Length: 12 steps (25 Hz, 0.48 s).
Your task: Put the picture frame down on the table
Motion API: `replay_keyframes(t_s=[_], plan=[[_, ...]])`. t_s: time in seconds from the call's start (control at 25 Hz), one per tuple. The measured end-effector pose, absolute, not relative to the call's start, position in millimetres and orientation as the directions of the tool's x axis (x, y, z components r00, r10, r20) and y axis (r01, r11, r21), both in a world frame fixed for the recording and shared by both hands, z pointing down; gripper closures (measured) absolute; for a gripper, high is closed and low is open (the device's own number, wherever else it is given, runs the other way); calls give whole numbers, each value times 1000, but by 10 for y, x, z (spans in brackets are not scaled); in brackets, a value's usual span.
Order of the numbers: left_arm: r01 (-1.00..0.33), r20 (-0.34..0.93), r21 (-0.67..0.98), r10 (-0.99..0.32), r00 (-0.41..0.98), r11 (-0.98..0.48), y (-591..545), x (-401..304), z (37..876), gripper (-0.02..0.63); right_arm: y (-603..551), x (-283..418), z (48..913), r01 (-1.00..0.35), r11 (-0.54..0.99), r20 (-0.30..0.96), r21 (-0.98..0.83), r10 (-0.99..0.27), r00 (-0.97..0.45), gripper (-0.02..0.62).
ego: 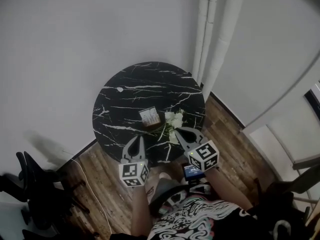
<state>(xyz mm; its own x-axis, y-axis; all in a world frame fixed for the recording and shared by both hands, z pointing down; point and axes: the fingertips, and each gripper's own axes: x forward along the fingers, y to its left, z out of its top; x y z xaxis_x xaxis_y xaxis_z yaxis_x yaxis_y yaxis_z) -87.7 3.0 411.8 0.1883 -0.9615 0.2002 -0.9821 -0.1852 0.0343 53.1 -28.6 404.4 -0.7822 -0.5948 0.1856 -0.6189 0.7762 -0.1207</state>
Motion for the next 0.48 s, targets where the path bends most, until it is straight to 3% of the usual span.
replay_keyframes(t_s=[0.48], plan=[[-978, 157, 95, -968, 197, -184, 84, -872, 4068, 592, -348, 587, 4071, -627, 771, 197, -115, -601, -775, 578]])
